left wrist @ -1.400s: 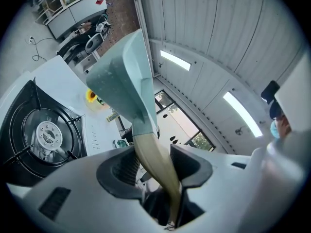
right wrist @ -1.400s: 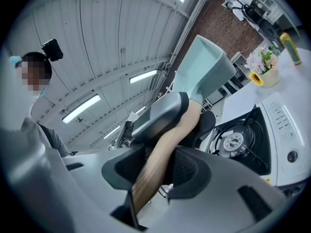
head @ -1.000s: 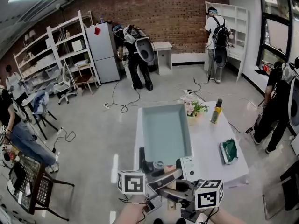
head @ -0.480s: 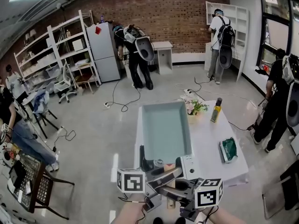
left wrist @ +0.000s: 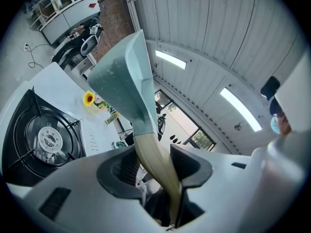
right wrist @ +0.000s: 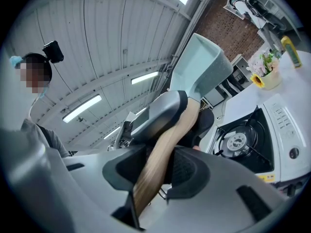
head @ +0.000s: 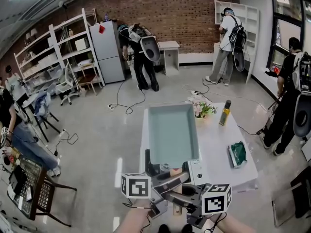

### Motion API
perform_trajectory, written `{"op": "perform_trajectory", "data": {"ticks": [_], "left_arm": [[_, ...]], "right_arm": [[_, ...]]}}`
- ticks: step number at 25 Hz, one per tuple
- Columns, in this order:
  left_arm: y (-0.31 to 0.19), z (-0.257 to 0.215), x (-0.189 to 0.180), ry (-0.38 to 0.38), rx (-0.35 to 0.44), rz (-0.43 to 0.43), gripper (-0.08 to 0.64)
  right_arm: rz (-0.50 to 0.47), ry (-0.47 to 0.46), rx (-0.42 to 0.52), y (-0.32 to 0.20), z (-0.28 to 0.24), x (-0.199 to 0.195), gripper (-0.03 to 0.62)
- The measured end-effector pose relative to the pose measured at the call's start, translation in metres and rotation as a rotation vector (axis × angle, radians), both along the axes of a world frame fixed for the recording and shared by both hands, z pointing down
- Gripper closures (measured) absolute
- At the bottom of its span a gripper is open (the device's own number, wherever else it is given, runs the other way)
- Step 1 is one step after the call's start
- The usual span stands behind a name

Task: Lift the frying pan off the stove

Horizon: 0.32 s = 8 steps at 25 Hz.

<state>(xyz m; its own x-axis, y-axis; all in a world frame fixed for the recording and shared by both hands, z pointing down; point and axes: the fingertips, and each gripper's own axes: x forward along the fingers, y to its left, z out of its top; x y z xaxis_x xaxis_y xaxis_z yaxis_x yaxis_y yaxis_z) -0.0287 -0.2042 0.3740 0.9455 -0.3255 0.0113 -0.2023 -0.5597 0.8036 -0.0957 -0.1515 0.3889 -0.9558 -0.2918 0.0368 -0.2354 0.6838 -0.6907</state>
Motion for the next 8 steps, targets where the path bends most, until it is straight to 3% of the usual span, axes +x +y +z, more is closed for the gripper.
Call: {"op": "perform_trajectory", "data": {"ticks": [8], "left_arm": [[-0.0036,0.0007,-0.0013,0.005,0.001,-0.003,0.371]], "right_arm": [[0.003,-0.011,-0.010,-0.0030,-0.0003,-0.0017,0.460]]}}
